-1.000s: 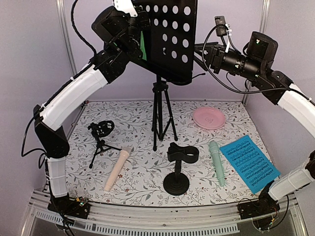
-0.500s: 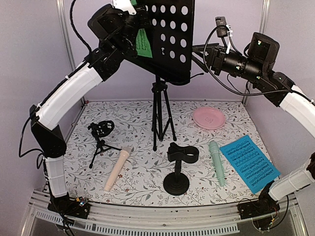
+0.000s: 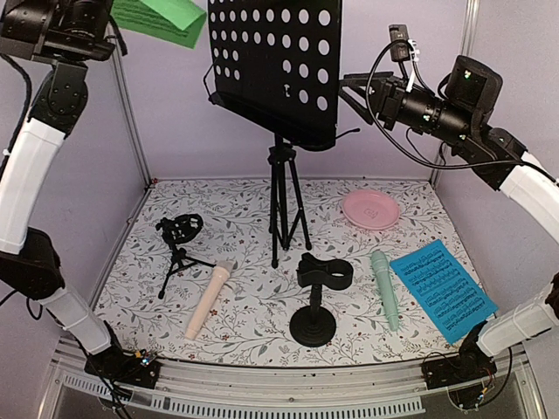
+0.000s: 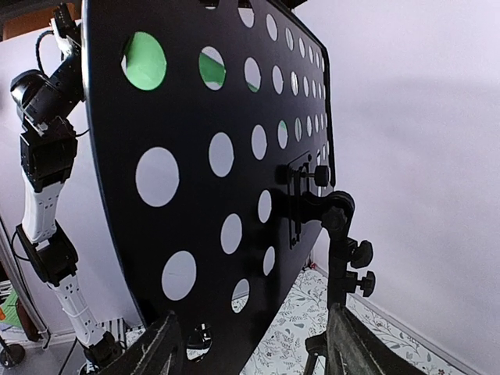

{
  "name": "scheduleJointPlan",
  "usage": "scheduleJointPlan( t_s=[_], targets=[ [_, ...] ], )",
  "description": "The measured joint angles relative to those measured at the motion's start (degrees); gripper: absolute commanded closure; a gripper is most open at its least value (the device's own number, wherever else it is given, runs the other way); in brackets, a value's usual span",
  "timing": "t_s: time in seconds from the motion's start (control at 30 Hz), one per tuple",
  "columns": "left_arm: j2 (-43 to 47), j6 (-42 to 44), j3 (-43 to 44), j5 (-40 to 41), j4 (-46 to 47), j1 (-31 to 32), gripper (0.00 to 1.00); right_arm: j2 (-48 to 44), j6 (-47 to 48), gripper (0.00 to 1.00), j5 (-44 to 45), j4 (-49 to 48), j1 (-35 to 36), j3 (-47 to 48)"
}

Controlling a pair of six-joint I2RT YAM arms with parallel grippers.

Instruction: Pack up the instrument practice props

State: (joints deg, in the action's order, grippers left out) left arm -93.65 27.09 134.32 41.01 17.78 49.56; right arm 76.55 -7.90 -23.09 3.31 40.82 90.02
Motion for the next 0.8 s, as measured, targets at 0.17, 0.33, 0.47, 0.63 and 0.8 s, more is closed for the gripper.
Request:
scheduleJointPlan(
  t_s=[0.17, 0.33, 0.47, 0.63, 0.8],
  targets=[
    [9.7, 14.2, -13.9, 13.7, 4.7, -4.6, 1.00, -2.3, 0.1, 0.34, 0.9, -1.1, 0.0, -1.0],
    [13.4, 14.8, -24.6, 24.9, -2.6, -12.0, 1.00, -3.8, -0.1, 0.34, 2.0, -1.7, 0.1, -2.1],
    [12.1, 5.2, -28.6, 29.0, -21.0, -17.4, 1.00, -3.9, -0.7, 0.35, 3.0, -1.4, 0.1, -2.7],
    [6.3, -21.2, -25.4, 15.8, -53.3, -29.4, 1.00, -4.0, -2.4, 0.34, 3.5, -0.5, 0.1, -3.7],
    [4.6, -38.1, -40.4, -2.2, -66.9, -42.7, 0.55, -4.3, -3.7, 0.33, 4.3, 1.3, 0.1, -4.3]
  ],
)
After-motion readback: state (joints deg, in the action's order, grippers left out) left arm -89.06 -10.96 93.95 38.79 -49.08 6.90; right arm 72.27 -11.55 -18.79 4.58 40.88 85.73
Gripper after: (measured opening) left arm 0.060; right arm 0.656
